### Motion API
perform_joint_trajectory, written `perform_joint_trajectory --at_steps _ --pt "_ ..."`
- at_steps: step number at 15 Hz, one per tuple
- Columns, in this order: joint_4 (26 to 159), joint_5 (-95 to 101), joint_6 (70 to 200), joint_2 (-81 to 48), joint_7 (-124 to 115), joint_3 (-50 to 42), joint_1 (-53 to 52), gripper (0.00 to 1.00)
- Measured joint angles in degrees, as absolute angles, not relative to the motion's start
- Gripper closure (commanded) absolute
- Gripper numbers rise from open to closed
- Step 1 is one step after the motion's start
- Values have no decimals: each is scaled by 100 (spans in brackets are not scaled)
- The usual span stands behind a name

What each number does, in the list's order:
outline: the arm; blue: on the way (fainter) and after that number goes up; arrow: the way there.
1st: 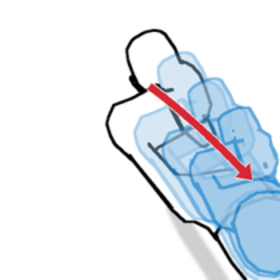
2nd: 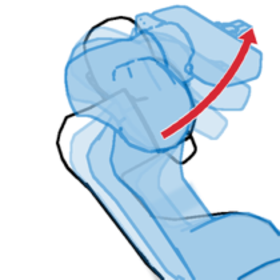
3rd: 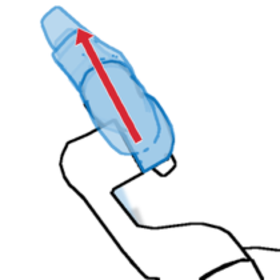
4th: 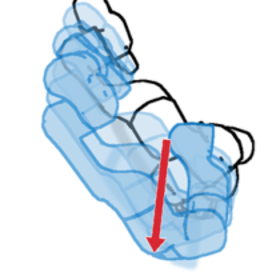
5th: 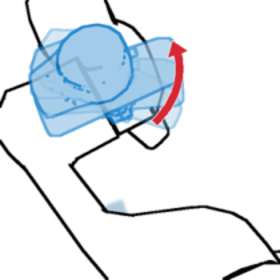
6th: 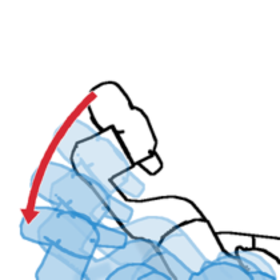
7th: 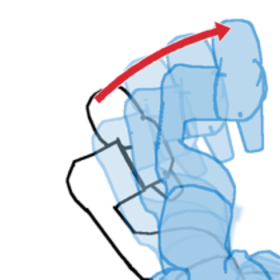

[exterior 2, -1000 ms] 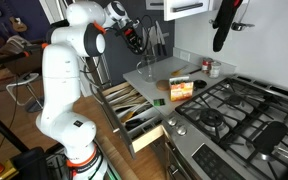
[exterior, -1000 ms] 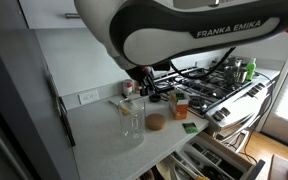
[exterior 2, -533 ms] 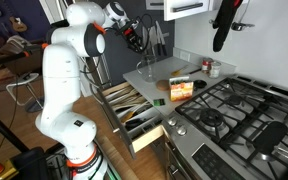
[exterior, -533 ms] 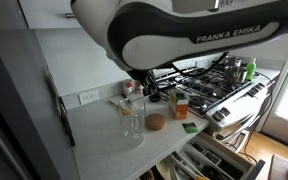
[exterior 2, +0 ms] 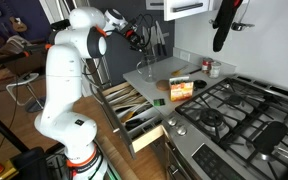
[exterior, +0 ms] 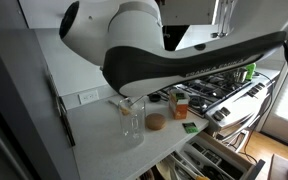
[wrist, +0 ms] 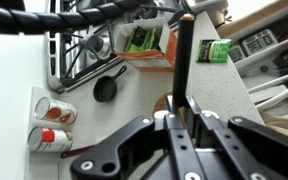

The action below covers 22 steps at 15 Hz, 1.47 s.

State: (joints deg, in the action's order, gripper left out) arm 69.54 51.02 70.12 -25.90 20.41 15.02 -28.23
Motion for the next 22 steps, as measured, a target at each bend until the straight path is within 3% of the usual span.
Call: perform_joint_trajectory --at_steps 22 --pt "6927 5376 8047 -3197 4042 1491 -2625 97"
